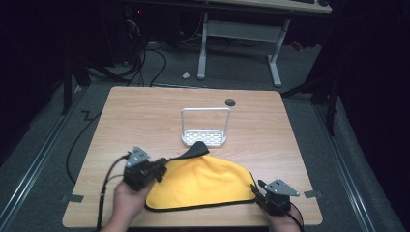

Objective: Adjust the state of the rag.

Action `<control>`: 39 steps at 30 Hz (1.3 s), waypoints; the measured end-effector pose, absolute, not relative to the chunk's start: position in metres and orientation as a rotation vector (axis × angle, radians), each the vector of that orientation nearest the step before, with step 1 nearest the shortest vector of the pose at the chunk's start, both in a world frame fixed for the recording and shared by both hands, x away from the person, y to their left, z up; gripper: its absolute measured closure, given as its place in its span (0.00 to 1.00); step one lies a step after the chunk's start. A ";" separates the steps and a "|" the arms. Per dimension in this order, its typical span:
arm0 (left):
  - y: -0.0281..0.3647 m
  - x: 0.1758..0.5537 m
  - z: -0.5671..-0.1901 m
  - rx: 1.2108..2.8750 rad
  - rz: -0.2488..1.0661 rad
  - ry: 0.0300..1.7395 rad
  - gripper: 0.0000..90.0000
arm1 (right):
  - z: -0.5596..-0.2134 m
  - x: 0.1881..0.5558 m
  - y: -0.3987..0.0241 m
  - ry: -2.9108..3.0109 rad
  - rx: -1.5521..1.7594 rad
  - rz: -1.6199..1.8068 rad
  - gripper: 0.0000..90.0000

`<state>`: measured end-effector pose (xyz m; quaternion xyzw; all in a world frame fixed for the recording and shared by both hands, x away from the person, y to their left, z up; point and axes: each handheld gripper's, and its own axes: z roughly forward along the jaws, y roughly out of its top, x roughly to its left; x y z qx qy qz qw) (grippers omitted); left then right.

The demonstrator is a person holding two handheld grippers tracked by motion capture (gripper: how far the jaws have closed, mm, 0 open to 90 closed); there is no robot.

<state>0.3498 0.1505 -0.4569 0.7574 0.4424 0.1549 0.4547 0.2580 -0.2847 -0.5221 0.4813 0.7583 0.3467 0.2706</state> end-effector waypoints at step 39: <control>0.091 0.305 -0.527 2.106 0.200 0.935 0.64 | -0.491 0.348 -0.236 2.148 1.272 0.943 0.95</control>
